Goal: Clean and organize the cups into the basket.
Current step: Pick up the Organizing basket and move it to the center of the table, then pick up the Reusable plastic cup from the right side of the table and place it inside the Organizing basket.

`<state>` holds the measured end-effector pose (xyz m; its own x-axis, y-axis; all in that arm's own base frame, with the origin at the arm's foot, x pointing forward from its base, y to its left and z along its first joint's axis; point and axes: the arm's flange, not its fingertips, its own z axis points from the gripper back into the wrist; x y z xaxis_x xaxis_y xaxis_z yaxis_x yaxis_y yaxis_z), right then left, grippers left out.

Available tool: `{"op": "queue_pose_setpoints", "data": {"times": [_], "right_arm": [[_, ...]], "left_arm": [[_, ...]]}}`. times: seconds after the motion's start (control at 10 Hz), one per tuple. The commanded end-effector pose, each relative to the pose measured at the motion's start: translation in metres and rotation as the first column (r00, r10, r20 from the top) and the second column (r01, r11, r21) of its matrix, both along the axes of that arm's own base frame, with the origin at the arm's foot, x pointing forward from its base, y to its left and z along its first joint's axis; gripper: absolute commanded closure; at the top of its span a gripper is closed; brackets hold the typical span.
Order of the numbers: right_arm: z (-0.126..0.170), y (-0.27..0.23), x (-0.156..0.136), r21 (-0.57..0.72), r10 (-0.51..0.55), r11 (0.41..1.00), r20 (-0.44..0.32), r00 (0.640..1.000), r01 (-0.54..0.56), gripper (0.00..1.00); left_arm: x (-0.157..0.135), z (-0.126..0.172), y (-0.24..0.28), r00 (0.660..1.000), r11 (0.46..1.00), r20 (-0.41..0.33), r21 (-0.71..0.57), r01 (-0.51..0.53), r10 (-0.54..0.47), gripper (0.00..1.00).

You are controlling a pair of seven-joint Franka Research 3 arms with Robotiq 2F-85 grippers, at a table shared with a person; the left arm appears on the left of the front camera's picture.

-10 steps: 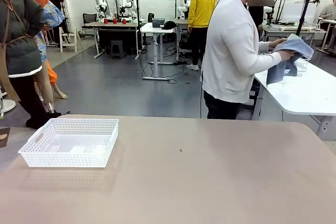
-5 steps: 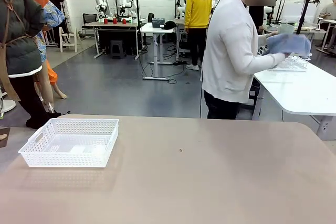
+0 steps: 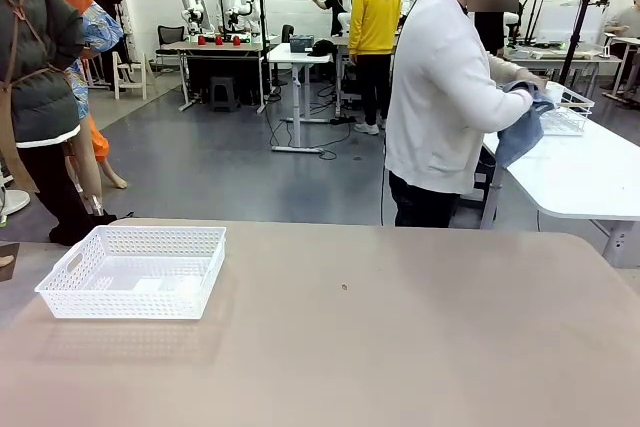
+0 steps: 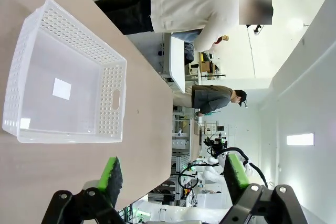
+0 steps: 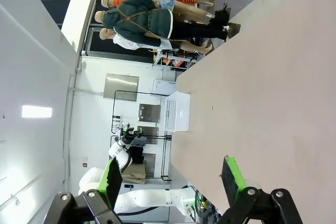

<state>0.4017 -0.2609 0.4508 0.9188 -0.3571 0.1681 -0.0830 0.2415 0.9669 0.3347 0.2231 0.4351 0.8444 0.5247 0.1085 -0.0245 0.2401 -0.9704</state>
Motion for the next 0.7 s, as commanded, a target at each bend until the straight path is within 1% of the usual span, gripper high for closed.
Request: {"op": "queue_pose_setpoints", "data": {"times": [0.0,0.6], "right_arm": [[0.0005,-0.0005,0.0001,0.006,0.006,1.0,0.002,1.0,-0.006,0.0],[0.0005,-0.0005,0.0001,0.006,0.006,1.0,0.002,1.0,-0.006,0.0]], "left_arm": [[-0.0005,0.0015,0.0008,1.0,1.0,0.01,-0.007,0.0,0.0,0.0],[-0.0005,0.0015,0.0008,1.0,1.0,0.01,-0.007,0.0,0.0,0.0]]}}
